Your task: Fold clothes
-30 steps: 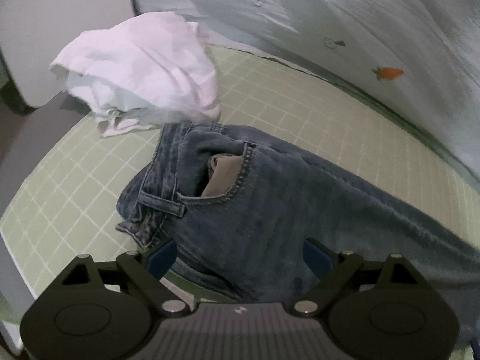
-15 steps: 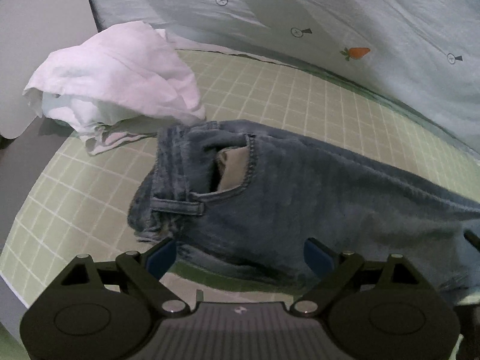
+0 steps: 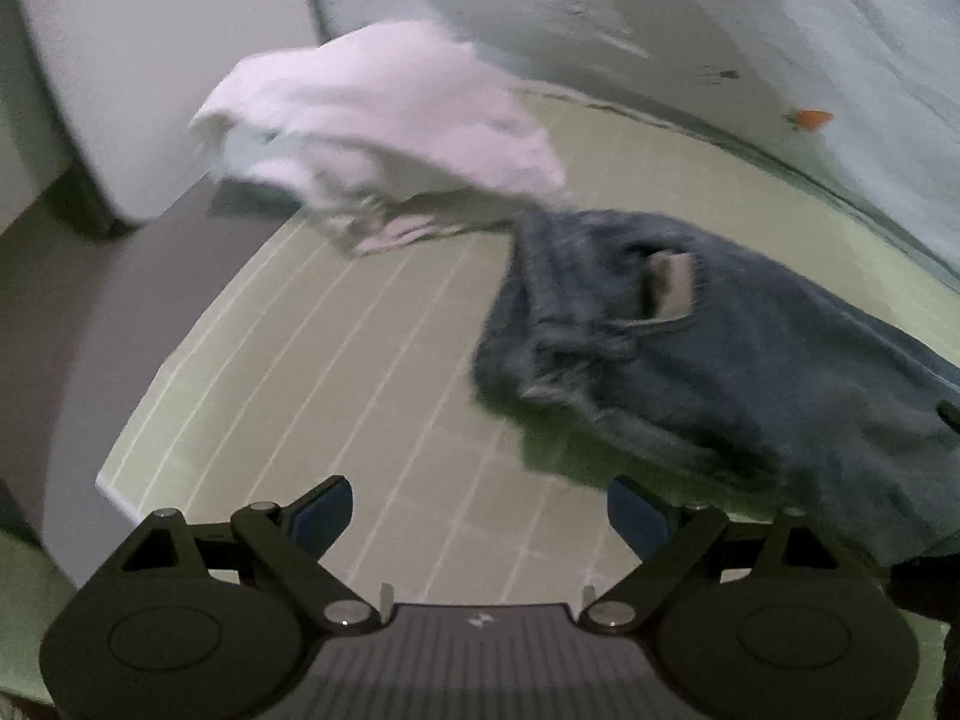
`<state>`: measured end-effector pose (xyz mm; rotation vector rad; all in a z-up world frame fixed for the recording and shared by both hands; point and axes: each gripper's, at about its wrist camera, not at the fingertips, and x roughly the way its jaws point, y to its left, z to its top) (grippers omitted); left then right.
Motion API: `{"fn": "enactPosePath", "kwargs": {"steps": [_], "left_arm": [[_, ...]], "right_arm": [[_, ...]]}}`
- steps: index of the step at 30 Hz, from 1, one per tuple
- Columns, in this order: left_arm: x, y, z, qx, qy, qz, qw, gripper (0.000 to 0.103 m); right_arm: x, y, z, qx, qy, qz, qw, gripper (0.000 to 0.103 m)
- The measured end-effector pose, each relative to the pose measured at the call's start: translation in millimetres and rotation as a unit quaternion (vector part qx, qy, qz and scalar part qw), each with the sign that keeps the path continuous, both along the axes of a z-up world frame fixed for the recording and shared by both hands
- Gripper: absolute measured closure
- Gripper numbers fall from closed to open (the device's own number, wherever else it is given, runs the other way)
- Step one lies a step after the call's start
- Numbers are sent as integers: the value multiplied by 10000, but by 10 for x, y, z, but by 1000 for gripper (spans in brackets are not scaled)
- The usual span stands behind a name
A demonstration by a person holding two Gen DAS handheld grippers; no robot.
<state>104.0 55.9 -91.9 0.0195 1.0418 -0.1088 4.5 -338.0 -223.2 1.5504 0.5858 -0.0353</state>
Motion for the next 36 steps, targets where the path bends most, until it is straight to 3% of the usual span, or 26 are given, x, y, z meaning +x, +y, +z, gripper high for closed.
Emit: {"fn": "enactPosePath", "kwargs": {"steps": [9,16,21,26,29,33,35,36], "left_arm": [[8,57,-107,-506,269,236,9981,11],[68,-9,-187,-992,457,308,9935,10],[246,-77,-236,-1515,465,458,9863,6],[433,-127,-381,-1814,571,575,9801,6],[557,-107,-479,-1975,605,718,9758,6],[727,-89,-609,-2618,548,906,9593,6],[833,-133,-698,-2816,645,926,9529,6],[887,-176,-750,-2763,730,945,9536,5]], "right_arm": [[-232,-7,-2,438,304,29,9986,0],[-505,-80,178,5,517,-172,9985,0],[-496,-254,299,-481,749,-655,9939,0],[-528,-415,396,-1378,1356,-916,9769,0],[-495,-497,395,-1350,1382,-1099,9750,0],[-375,-602,386,-1290,1383,-1297,9733,0],[-361,-658,379,-1281,1386,-1388,9722,0],[-368,-689,376,-1276,1386,-1433,9716,0]]}}
